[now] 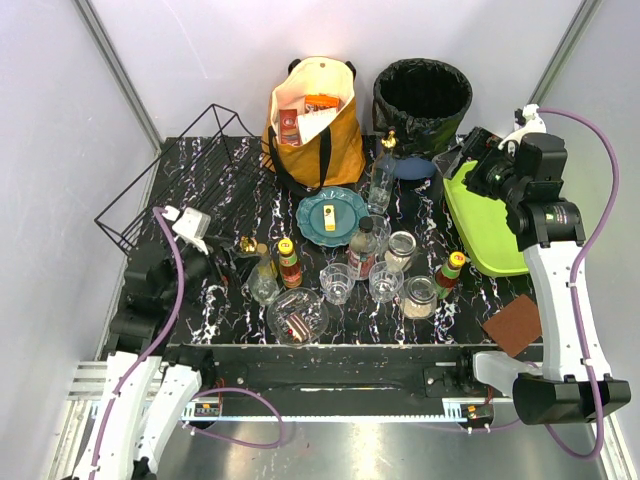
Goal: Clear the kitchen counter
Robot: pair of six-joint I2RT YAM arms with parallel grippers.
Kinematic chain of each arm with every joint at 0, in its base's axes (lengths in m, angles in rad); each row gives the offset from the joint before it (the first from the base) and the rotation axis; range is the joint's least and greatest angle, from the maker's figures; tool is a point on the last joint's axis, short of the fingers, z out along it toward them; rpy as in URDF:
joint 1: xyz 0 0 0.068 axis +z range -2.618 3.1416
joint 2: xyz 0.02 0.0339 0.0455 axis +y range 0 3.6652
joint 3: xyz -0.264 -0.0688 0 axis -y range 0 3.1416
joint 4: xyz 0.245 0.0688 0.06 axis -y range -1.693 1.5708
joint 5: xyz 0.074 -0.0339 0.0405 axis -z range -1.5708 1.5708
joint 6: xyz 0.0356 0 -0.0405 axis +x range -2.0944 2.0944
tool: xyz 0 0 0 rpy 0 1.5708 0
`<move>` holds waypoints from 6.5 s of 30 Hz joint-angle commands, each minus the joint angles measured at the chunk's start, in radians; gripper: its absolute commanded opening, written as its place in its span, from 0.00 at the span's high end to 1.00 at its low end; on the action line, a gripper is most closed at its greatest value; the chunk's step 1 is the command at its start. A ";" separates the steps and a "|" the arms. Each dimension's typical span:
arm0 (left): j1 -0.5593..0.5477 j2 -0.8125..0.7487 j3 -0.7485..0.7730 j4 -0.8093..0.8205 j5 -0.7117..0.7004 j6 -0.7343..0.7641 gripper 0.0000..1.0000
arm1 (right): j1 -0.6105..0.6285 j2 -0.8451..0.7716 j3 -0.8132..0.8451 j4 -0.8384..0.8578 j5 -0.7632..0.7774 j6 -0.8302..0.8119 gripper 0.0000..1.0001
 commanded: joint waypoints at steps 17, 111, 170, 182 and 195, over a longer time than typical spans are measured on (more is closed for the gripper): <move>-0.072 -0.016 -0.239 0.494 -0.079 -0.003 0.23 | 0.002 0.054 0.033 0.041 -0.004 -0.031 0.02; 0.320 0.820 1.252 -0.085 -1.101 -0.099 1.00 | 0.000 -0.036 0.022 0.036 0.108 -0.045 0.02; 0.378 0.493 0.953 -0.069 -0.778 -0.099 0.01 | 0.002 -0.067 0.099 -0.036 0.105 -0.088 0.00; -0.153 0.519 0.668 0.198 -0.297 -0.020 0.01 | 0.002 -0.087 0.009 -0.019 0.107 -0.068 0.00; -0.527 0.629 0.507 0.354 -0.110 0.036 0.01 | 0.000 -0.125 -0.047 -0.020 0.007 -0.025 0.00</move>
